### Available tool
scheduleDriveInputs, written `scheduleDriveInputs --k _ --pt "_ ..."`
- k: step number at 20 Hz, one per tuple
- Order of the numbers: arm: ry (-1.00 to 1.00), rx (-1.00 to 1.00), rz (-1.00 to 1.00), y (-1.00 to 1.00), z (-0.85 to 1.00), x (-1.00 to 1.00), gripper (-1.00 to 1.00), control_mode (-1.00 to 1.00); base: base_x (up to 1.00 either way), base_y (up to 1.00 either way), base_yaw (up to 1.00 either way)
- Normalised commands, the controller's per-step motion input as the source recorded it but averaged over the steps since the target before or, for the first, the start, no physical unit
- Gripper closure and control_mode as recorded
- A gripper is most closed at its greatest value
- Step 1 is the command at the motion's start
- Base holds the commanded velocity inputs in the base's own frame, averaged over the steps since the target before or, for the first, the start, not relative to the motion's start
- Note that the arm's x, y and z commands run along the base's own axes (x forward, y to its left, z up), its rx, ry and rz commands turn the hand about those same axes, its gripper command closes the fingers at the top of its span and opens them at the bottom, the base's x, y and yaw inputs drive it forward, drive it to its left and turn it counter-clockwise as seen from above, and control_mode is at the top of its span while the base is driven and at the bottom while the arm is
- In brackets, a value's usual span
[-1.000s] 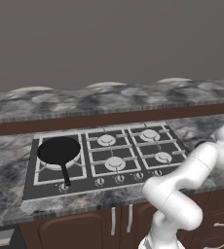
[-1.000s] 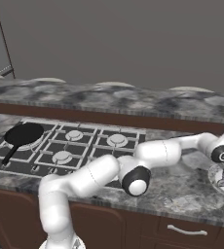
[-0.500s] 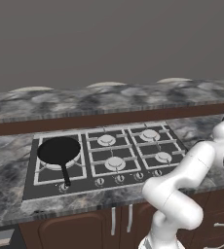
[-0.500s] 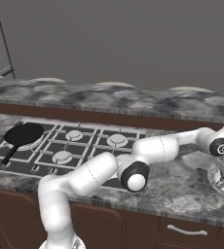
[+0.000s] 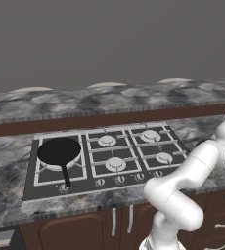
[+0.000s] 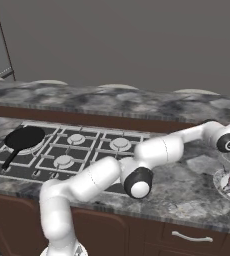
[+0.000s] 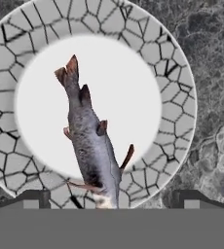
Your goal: Place the fish on the plate and place the cucumber on the same plate.
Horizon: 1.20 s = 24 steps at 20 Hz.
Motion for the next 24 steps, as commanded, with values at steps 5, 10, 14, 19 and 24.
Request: scheduleDriveInputs --k 5,10,14,19,24 --pt "0.0 0.11 0.02 0.03 0.58 -0.02 -1.0 -1.0 0.0 0.0 0.0" --pt "0.0 0.08 0.03 0.23 0.47 -0.11 -1.0 -1.0 0.0 0.0 0.0" --pt "0.0 0.05 0.03 0.39 0.36 -0.19 -1.0 -1.0 0.0 0.0 0.0" --pt "0.0 0.01 0.03 0.49 0.26 -0.21 -1.0 -1.0 0.0 0.0 0.0" --pt "-0.01 0.0 0.02 0.59 0.11 -0.21 -1.0 -1.0 0.0 0.0 0.0"
